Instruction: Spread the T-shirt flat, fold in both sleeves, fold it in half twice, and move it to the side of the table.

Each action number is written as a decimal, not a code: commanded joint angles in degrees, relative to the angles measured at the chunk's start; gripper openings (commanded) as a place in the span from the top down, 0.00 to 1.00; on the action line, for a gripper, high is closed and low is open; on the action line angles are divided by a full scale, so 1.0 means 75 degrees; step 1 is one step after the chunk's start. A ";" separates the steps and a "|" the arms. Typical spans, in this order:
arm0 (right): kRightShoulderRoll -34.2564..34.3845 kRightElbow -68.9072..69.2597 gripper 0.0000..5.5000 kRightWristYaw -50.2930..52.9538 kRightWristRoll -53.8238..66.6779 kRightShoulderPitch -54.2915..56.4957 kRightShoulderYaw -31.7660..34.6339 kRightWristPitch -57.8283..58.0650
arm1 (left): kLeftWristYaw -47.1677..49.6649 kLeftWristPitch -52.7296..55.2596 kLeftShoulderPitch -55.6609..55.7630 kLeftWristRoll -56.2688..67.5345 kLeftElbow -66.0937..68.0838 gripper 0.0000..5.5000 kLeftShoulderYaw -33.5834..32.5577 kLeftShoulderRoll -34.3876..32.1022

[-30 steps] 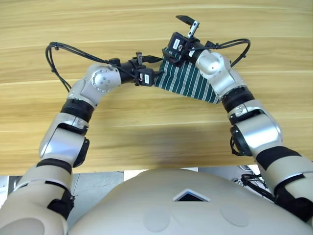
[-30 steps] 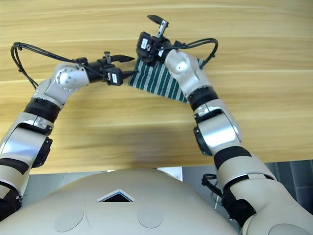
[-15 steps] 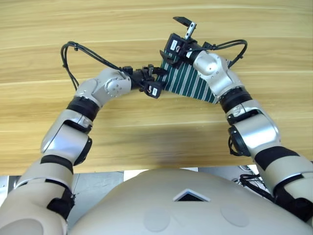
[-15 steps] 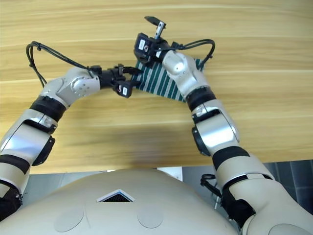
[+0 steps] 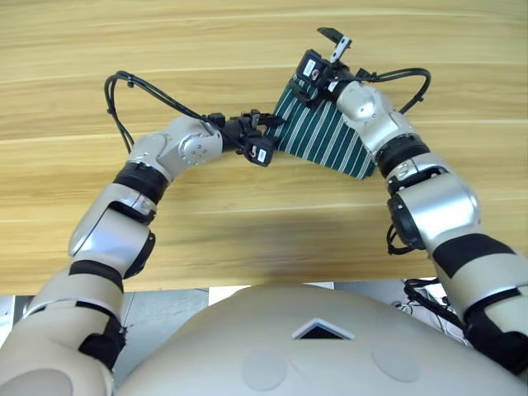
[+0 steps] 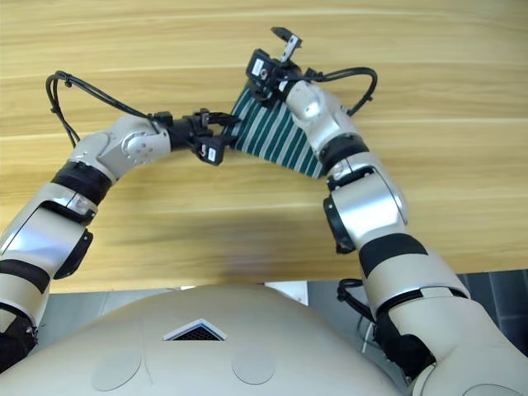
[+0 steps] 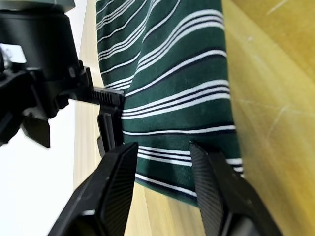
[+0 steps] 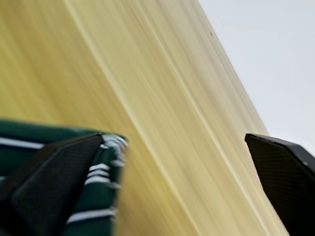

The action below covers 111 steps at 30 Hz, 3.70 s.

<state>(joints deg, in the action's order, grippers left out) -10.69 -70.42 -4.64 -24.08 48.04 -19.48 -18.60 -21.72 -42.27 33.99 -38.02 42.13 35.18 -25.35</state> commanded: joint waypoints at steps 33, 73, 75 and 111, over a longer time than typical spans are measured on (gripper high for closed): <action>-0.4326 -0.0302 0.03 0.0212 0.0883 -0.2980 0.1511 -0.0478 | 0.2054 -0.1084 0.0252 0.4890 0.1370 0.64 -0.5204 0.0426; 0.0312 -0.0744 0.03 -0.1126 0.4642 -0.0396 0.4821 -0.0138 | 0.0351 0.2217 0.1228 0.7366 0.4453 0.64 -0.8112 0.1825; 0.0266 -0.0757 0.03 -0.1284 0.4916 -0.0317 0.5156 0.0121 | 0.0319 0.2420 0.1311 0.7473 0.4476 0.64 -0.8276 0.1804; 0.0046 -0.0793 0.02 -0.1359 0.4940 -0.0262 0.5913 0.0438 | -0.0495 0.3313 0.1630 0.7758 0.4552 0.21 -0.8944 0.1888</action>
<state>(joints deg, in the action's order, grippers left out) -9.94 -76.14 -15.10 13.53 45.26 24.80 -15.14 -25.74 -18.29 45.02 20.50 75.71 -32.01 -11.22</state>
